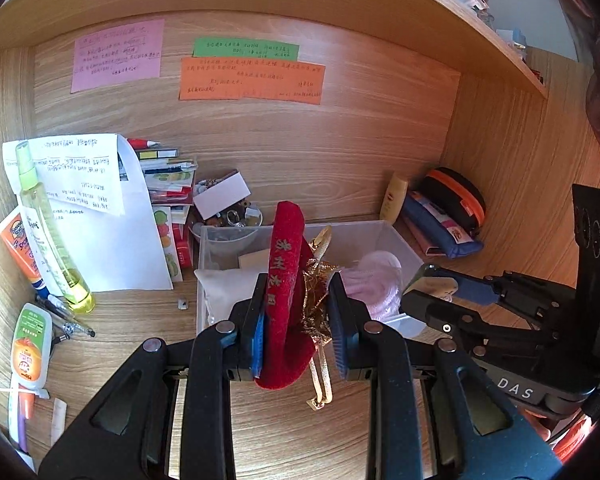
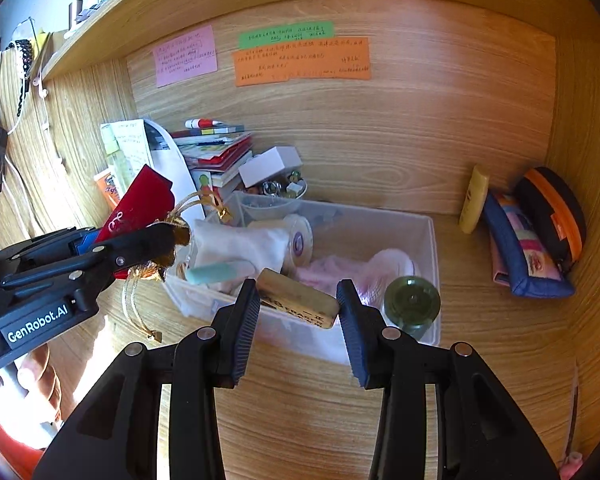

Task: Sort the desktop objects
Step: 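Carry the red pouch and wooden stick over the clear box with both grippers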

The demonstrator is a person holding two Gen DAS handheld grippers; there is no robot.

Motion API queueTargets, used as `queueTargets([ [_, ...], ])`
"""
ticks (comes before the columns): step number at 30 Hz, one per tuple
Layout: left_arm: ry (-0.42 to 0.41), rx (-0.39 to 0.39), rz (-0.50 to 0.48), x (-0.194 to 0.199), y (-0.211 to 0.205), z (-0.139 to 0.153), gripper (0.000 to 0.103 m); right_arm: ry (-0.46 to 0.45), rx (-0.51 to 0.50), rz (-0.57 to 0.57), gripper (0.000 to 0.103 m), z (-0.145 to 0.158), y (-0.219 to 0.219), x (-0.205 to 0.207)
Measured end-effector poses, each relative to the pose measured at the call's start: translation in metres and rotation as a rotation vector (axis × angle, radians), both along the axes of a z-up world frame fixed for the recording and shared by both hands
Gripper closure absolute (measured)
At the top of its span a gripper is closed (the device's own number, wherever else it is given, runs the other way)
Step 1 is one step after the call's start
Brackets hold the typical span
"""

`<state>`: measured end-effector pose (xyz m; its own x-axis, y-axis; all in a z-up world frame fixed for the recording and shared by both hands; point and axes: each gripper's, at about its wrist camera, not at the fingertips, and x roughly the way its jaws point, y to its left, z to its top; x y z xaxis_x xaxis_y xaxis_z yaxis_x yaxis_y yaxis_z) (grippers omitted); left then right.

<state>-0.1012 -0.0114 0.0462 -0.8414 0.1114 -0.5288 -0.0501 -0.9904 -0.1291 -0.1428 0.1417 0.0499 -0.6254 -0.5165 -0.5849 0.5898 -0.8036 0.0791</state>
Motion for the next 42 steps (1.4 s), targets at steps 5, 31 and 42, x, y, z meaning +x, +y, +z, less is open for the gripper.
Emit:
queueTargets([
  [5,0.007,-0.015,0.008,-0.016,-0.002,0.006,0.077,-0.012,-0.004,0.004,0.066,-0.001,-0.006,-0.013],
  [31,-0.164,-0.034,-0.021,-0.090,-0.006,-0.048,0.076,-0.078,0.102,0.011,0.066,-0.044,-0.042,-0.062],
  [42,-0.160,0.033,-0.042,-0.084,-0.017,-0.044,0.068,-0.050,0.145,0.021,0.059,-0.047,-0.051,-0.061],
])
